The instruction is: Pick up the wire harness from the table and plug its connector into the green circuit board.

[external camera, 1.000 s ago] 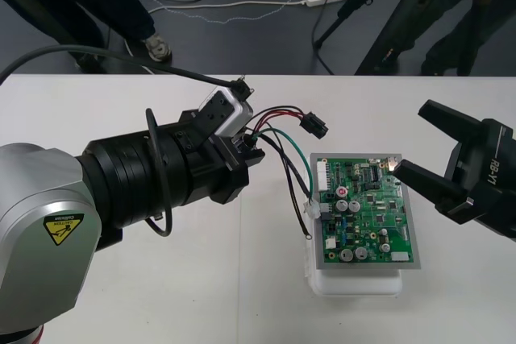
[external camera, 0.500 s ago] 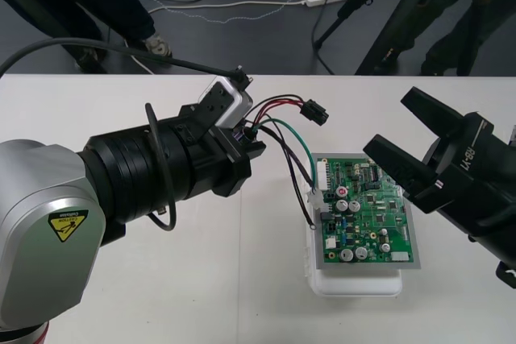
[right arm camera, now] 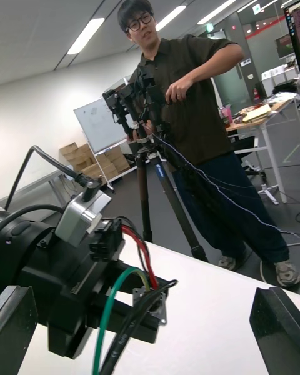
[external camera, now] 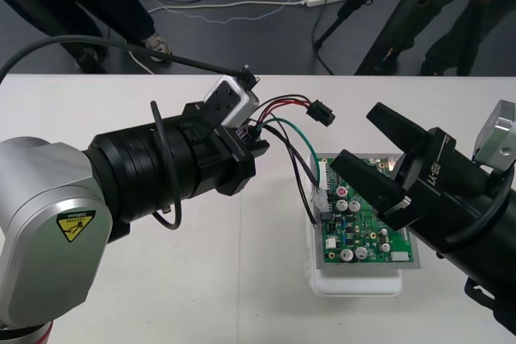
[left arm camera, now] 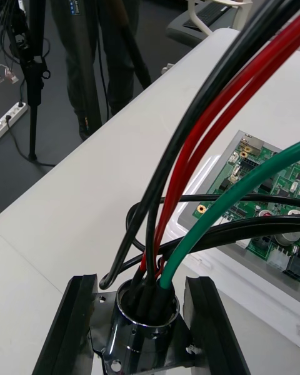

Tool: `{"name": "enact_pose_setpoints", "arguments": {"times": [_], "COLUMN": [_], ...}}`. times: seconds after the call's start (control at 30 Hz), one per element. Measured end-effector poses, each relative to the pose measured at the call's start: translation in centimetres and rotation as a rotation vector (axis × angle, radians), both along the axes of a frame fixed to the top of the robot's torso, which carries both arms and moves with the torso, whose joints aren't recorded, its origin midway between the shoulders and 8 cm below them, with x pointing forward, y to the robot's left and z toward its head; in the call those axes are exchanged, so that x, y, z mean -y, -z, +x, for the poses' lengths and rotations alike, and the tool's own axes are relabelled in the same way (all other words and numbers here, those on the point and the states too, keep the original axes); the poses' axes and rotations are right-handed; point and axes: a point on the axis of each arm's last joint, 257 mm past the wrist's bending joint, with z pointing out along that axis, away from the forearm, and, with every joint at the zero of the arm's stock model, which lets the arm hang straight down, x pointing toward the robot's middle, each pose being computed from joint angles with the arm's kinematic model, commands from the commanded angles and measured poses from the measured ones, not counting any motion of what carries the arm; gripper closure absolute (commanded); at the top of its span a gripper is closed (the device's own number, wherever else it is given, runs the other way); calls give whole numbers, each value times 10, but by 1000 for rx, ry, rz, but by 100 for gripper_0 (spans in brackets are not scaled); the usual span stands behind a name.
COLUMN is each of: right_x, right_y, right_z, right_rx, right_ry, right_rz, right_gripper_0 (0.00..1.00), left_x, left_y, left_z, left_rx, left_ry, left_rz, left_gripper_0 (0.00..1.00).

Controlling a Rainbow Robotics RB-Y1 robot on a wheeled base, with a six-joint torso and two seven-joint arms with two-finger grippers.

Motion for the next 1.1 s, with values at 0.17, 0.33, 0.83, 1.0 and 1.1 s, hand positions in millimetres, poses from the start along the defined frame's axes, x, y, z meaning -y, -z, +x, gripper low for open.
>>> {"name": "enact_pose_setpoints", "arguments": {"times": [0.17,0.33,0.83,1.0,1.1], "right_x": [-12,-18,-28,-27,-27], "right_y": [0,-1,-21,-24,-27], "right_z": [-4,-3,12,15,16], "right_rx": [-14,-14,13,19,25], "right_ry": [-24,-27,4,14,15], "right_rz": [19,27,70,73,74], "right_gripper_0": [0,0,0,1,8], "left_x": [-1,-1,0,0,0], "left_y": [0,0,-1,-1,-1], "left_z": [1,1,2,2,2], "left_rx": [2,3,5,5,5], "left_ry": [-4,-5,-8,-8,-8], "left_rz": [3,1,-3,-3,-3], "left_gripper_0": [100,100,100,100,100]}}
